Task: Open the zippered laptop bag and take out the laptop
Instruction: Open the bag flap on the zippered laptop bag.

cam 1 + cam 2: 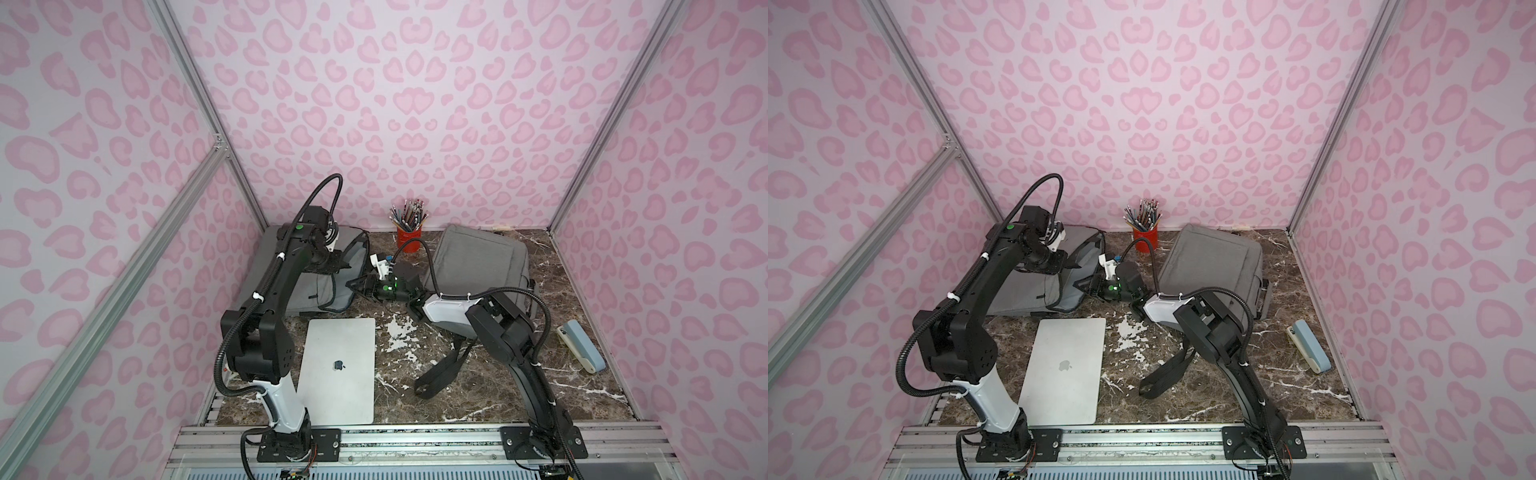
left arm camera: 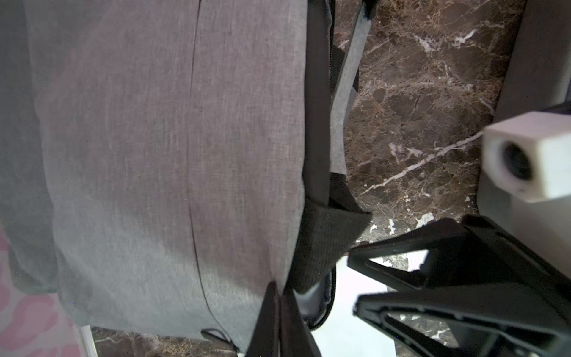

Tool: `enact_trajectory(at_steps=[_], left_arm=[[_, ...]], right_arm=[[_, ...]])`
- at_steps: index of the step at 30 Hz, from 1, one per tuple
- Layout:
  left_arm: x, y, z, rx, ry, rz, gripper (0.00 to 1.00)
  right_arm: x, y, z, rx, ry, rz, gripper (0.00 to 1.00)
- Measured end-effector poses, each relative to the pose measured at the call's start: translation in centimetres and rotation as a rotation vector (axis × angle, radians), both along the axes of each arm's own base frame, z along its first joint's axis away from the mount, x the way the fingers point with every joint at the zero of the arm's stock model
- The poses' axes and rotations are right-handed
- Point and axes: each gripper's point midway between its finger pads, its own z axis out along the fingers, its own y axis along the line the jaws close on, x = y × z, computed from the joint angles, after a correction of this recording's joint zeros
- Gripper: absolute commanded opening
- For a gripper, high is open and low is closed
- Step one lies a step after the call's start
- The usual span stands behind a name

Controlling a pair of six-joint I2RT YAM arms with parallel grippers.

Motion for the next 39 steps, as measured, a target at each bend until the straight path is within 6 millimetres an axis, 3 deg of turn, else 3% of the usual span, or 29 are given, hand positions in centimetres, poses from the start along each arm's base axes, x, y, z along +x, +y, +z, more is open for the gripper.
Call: enact_trajectory(at_steps=[4,11,18,25,35,39], left_arm=[[0.0,-0.1,0.8,-0.012,-0.022,0.001,0.02],[-0.1,-0.2,1.0,-0.034,-0.028,-0.002,0.02],[-0.2,-0.4,0.8,-0.050,-0.035,-0.007,0.02],[0.0,-0.7,0.6,-0.078,-0.039,-0.014,0.02],[-0.1,-1.3,-0.6,-0.110,-0.009,-0.027,0.02],[-0.2,-1.4,-1.1,-0.116,-0.002,-0.023,0.02]], right_arm=[[1.2,1.6,-2.1,-0.001,0.042,0.001,0.41],[3.9,4.1,-2.7,0.005,0.041,-0.005,0.45],[6.1,5.7,-6.3,-0.060,0.106,-0.029,0.49],[7.8,7.3,-7.1,-0.062,0.098,-0.037,0.50],[8.0,7.9,-6.7,-0.002,0.092,-0.036,0.42],[8.1,7.9,-6.7,0.019,0.102,-0.042,0.32]])
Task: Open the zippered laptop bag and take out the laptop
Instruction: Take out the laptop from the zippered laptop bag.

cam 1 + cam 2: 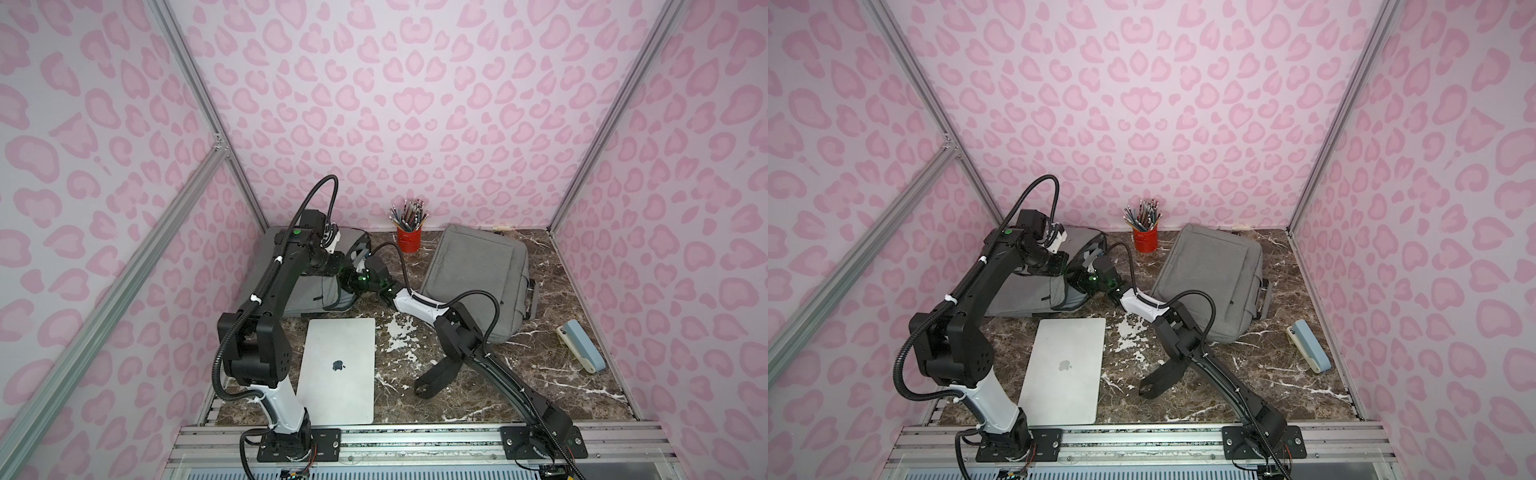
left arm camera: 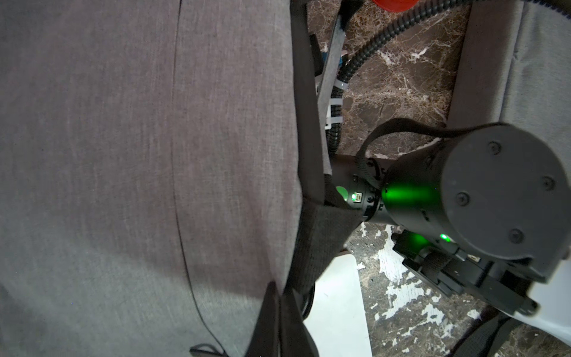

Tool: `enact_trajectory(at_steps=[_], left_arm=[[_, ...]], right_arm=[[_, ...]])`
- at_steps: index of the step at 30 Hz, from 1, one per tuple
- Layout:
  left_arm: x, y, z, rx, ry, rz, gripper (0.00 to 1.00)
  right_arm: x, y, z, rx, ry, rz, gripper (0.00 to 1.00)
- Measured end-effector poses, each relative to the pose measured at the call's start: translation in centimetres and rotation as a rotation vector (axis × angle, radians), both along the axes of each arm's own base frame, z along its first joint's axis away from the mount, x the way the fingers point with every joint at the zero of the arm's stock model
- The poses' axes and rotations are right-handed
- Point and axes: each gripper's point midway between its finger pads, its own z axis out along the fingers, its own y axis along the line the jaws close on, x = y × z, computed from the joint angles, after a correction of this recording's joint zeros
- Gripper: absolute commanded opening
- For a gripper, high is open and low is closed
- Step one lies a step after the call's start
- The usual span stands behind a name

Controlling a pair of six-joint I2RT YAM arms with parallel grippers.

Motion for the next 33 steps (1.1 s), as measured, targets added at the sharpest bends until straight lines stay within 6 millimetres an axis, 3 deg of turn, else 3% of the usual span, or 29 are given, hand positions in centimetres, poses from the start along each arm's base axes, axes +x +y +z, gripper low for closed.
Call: enact_trajectory(at_steps=[4,9,17,33], left_arm=[[-0.2,0.1,-0.3,0.001,0.008,0.002,0.02],[-0.3,0.2,-0.4,0.004,0.012,0.003,0.02],[-0.5,1.0,-1.2,0.028,0.018,0.011,0.02],[0.4,1.8,-2.1,0.041,0.011,0.034,0.02]], right_arm=[[0.1,0.1,0.0,0.028,0.012,-0.004,0.14],[0.3,0.0,0.6,0.037,0.036,-0.018,0.00],[-0.5,-1.8,3.3,-0.034,0.020,-0.033,0.00],[-4.7,-11.8,6.7,-0.065,0.006,-0.104,0.00]])
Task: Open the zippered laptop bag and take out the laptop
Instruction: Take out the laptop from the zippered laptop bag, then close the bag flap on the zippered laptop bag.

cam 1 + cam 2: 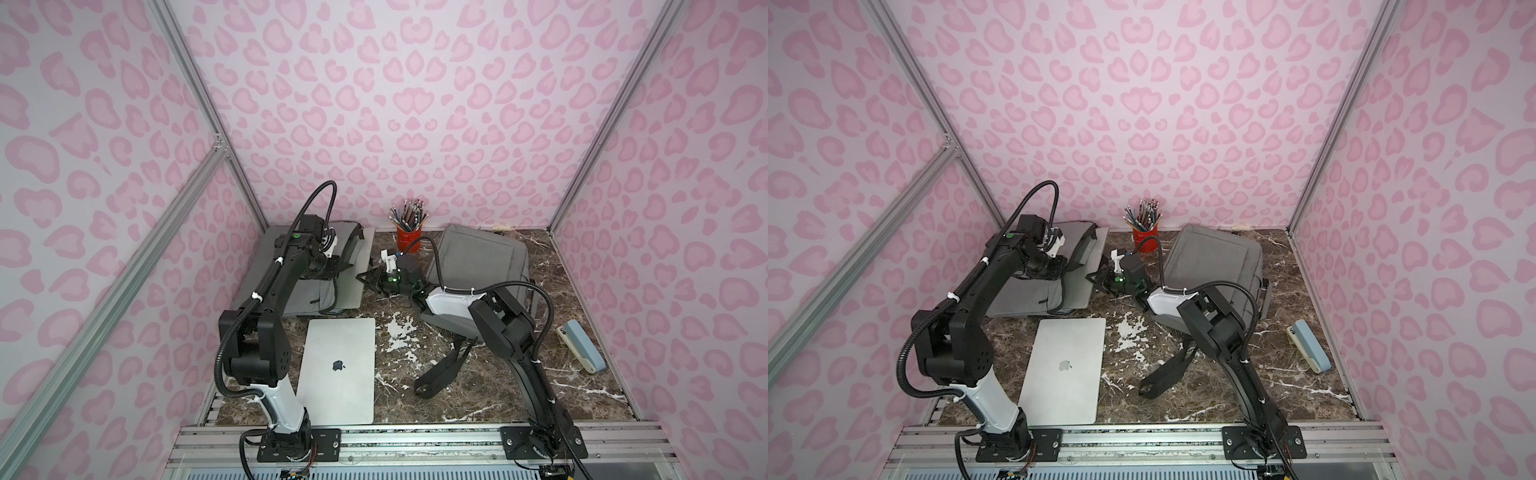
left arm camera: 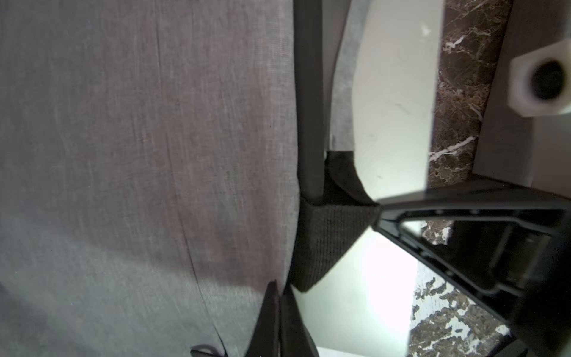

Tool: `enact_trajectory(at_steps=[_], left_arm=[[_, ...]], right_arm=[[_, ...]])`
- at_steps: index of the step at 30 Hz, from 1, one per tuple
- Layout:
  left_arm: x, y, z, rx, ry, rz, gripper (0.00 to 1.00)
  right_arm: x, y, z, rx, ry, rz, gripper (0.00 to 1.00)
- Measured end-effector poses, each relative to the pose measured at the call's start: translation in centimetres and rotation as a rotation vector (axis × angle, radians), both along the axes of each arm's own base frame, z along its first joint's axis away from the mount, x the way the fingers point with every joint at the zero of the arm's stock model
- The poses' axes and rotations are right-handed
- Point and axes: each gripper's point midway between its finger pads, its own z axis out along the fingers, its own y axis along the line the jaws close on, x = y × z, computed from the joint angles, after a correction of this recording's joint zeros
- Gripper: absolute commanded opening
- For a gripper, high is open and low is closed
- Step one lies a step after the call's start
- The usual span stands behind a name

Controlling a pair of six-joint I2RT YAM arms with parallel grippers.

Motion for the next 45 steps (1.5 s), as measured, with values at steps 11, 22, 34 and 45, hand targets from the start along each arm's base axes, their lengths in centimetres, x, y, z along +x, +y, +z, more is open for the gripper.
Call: enact_trajectory(at_steps=[11,22,34,45], left_arm=[[0.8,0.4,-0.1,0.019,-0.007,0.017,0.02],[1.9,2.5,0.1,0.142,-0.018,0.051,0.02],[3.6,4.7,-1.5,0.236,0.013,0.119,0.02],[4.3,7.4,-4.2,0.325,0.073,0.218,0.02]], right_arm=[[-3.0,-7.0,1.7,0.004,-0.029,-0.036,0.00],[-5.4,-13.2,4.8,0.010,-0.096,-0.052,0.00],[-8.1,-19.2,5.3,-0.028,-0.122,-0.065,0.00],[-10.7,-23.4,4.8,-0.034,-0.108,-0.082,0.00]])
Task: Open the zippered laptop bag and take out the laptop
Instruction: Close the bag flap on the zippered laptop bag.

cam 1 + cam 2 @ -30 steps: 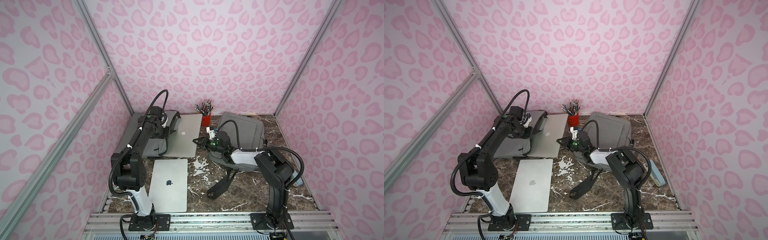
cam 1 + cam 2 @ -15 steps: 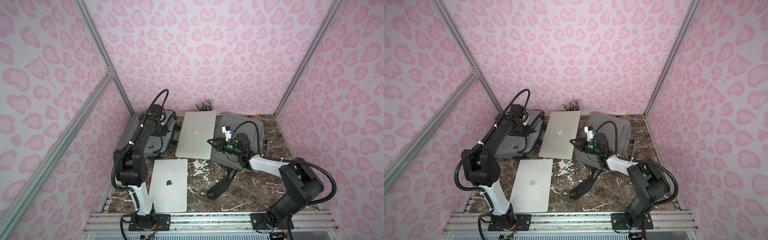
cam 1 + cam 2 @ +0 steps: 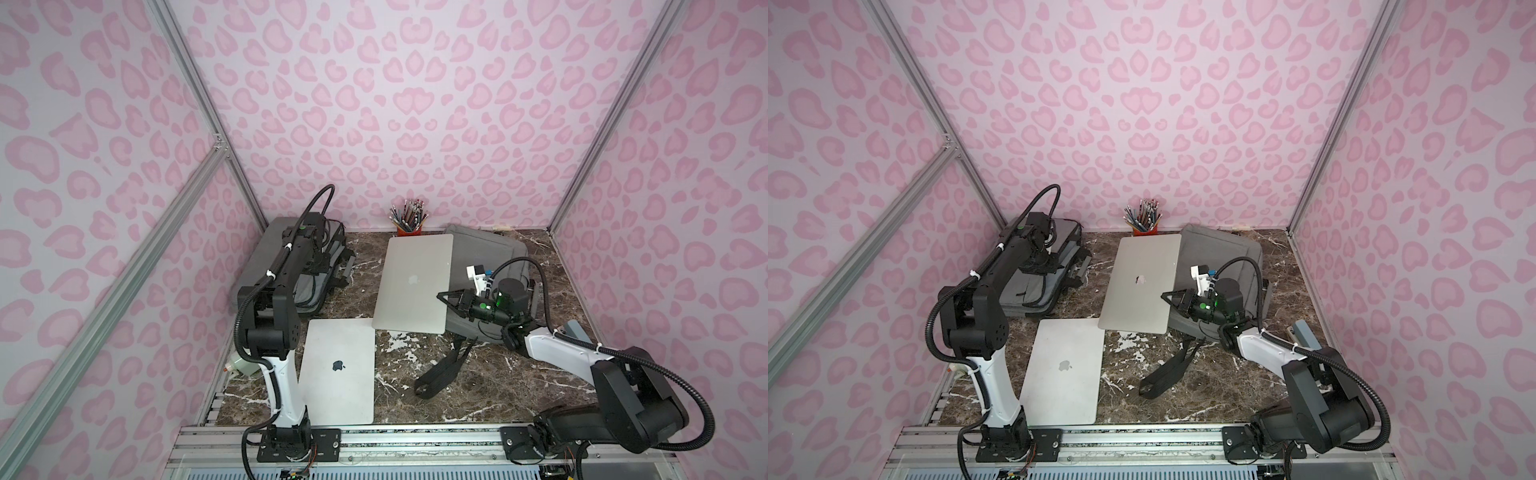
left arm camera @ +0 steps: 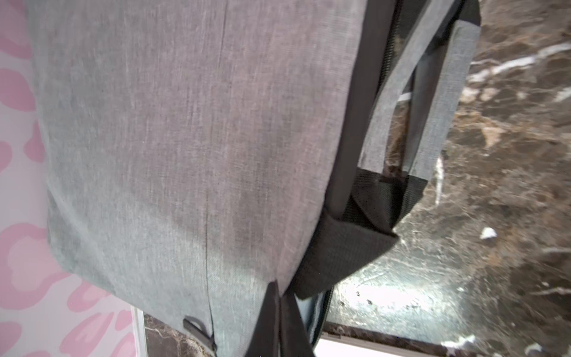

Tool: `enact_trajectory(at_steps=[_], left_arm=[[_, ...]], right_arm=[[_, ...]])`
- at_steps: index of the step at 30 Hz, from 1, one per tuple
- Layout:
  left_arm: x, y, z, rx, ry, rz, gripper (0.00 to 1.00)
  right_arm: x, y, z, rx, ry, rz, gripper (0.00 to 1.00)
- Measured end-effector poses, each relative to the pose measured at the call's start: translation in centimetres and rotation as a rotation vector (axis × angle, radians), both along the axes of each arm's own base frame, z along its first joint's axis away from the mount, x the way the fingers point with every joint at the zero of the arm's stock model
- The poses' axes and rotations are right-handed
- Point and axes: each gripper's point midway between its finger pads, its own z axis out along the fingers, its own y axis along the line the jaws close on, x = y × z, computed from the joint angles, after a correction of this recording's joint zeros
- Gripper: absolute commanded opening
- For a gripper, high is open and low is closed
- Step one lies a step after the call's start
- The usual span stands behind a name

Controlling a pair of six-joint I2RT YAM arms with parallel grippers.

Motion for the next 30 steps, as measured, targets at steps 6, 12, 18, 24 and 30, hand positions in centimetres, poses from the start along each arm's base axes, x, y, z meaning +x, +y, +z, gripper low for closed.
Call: enact_trajectory(at_steps=[6,12,18,24,30], left_arm=[[-0.4,0.2,-1.6,-0.012,0.039,0.035,0.15],[-0.9,-1.2,-1.9,-0.103,0.047,0.035,0.47],[-2.1,-4.0,1.5,-0.275,-0.030,-0.009,0.68],[-5.1,-8.7,3.0,-0.569,-0.063,-0.039,0.73],[-9.2,-15.0,3.1,-0.902,-0.046,-0.061,0.73]], right_arm=[[-1.2,-1.9,-0.4,-0.025,0.013,-0.006,0.00],[-2.3,-2.6,-0.8,-0.036,0.023,0.019,0.00],[-3.3,-2.7,-1.1,-0.033,0.028,0.046,0.00],[-4.0,-2.5,-1.3,-0.012,0.051,0.070,0.00],[-4.1,-2.2,-0.3,0.027,0.052,0.085,0.00]])
